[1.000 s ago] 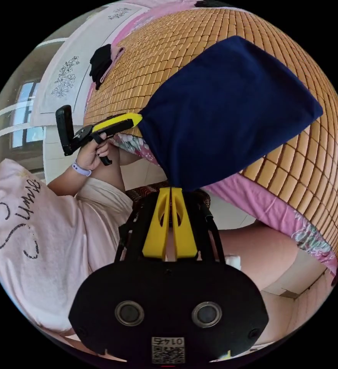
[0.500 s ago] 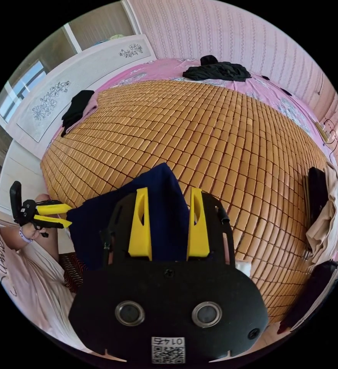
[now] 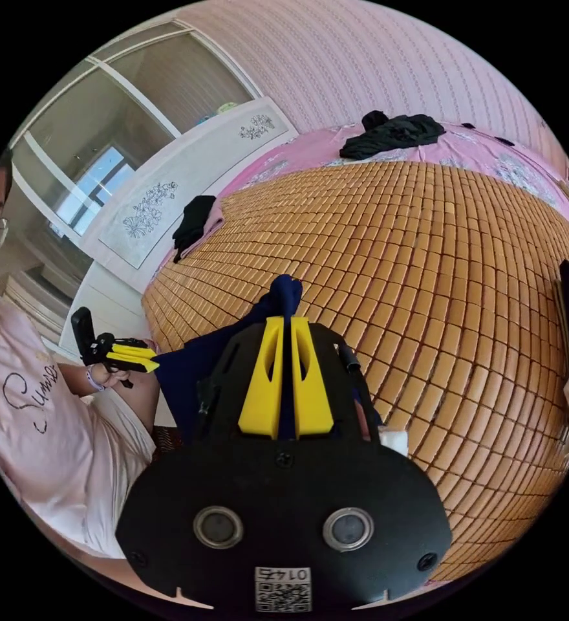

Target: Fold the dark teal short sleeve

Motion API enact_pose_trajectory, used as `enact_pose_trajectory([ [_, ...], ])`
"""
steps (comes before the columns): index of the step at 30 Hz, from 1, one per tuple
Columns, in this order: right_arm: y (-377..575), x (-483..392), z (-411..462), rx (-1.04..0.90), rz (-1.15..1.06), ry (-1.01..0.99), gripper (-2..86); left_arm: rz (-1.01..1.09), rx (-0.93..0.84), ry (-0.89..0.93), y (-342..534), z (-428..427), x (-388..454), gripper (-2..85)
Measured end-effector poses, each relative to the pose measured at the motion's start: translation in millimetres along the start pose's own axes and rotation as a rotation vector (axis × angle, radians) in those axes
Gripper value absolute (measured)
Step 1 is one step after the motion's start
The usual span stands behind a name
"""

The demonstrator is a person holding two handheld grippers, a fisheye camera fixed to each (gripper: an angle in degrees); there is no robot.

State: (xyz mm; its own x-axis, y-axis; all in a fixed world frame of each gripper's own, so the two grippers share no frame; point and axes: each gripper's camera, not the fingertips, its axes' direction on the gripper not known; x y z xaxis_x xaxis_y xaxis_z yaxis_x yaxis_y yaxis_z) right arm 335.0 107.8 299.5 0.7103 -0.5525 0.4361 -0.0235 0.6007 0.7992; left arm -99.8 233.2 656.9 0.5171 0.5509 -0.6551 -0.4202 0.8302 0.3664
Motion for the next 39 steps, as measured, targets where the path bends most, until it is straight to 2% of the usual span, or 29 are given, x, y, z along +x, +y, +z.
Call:
enact_pose_trajectory([
  [6, 74, -51, -115, 0.28, 0.106, 0.066, 0.7, 0.208, 0.064, 0.004, -7, -47, 63, 0.0],
  [12, 94, -73, -227, 0.429, 0.073, 0.234, 1.0, 0.42, 0.164, 0.113, -53, -48, 126, 0.3],
  [16, 40, -60, -295, 0.314, 0.053, 0.383, 1.6, 0.496, 0.249, 0.244, -129, -20, 168, 1.4],
  [18, -22, -29, -336, 0.234, 0.142, 0.453, 2.6, 0.491, 0.267, 0.281, -182, 1, 182, 2.8],
  [20, -64, -2, -361, 0.258, 0.258, 0.579, 4.4, 0.393, 0.275, 0.319, -241, 25, 187, 4.8],
  [22, -91, 21, -367, 0.187, 0.376, 0.688, 6.2, 0.225, 0.254, 0.293, -301, 54, 180, 7.1],
  [24, -93, 31, -353, 0.035, 0.452, 0.774, 8.4, 0.121, 0.219, 0.28, -315, 67, 168, 7.6],
  [26, -70, 15, -341, 0.02, 0.43, 0.814, 10.4, 0.113, 0.172, 0.262, -304, 71, 158, 7.6],
  [30, 35, -65, -286, -0.005, 0.251, 0.713, 9.8, 0.206, 0.086, 0.112, -208, 45, 135, 6.9],
  [33, 123, -130, -230, -0.047, 0.228, 0.568, 7.1, 0.124, 0.055, 0.032, -111, 4, 109, 6.5],
  [36, 189, -197, -178, -0.076, 0.248, 0.446, 5.3, 0.003, 0.065, -0.123, -18, -52, 98, 6.3],
  [39, 213, -263, -137, -0.12, 0.184, 0.345, 4.8, -0.134, 0.121, -0.272, 60, -108, 98, 6.3],
])
